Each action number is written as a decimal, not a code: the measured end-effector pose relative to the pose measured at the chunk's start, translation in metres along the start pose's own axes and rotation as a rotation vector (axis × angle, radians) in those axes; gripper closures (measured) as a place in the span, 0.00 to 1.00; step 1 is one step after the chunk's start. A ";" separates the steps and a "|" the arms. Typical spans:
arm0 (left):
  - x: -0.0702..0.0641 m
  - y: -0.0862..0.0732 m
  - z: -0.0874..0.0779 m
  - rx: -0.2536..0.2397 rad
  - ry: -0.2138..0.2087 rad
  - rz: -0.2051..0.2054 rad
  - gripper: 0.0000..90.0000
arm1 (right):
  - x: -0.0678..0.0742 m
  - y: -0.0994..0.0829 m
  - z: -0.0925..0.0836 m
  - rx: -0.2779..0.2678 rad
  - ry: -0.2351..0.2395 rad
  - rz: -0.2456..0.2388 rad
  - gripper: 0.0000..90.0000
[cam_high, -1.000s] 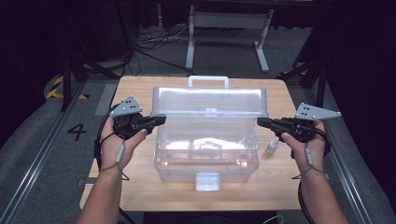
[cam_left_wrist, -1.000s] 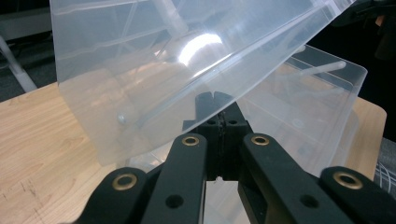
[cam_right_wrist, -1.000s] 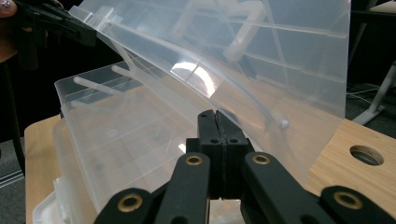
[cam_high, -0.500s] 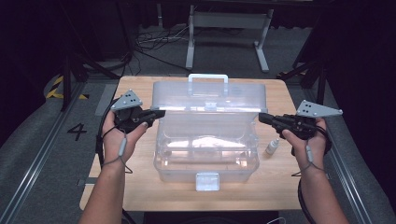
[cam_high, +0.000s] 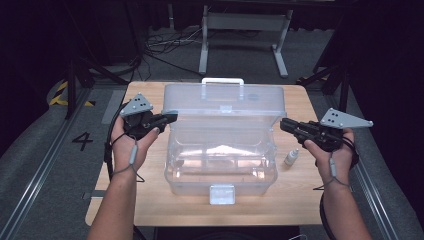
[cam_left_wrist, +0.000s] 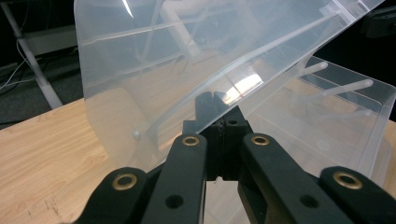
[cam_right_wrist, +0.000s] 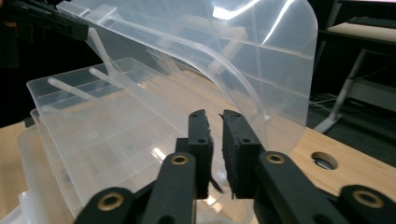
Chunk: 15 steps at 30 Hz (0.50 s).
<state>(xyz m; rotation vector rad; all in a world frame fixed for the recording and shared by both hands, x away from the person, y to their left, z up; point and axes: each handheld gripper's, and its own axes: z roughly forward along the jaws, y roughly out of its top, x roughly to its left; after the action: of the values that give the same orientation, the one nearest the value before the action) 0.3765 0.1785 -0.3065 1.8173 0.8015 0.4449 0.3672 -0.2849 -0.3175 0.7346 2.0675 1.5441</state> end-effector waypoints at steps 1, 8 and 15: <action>0.000 0.000 0.000 0.000 0.002 0.002 1.00 | 0.002 0.001 -0.001 0.007 -0.011 -0.005 0.78; 0.002 0.000 0.000 -0.002 -0.006 0.000 1.00 | 0.009 0.003 -0.010 0.016 -0.139 -0.050 0.63; 0.002 0.001 0.000 -0.001 -0.010 -0.002 1.00 | 0.001 0.001 0.010 0.022 -0.152 -0.066 0.53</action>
<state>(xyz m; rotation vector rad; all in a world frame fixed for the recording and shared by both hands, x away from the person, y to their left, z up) 0.3782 0.1797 -0.3060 1.8163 0.7958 0.4347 0.3725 -0.2767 -0.3190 0.7590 1.9794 1.3878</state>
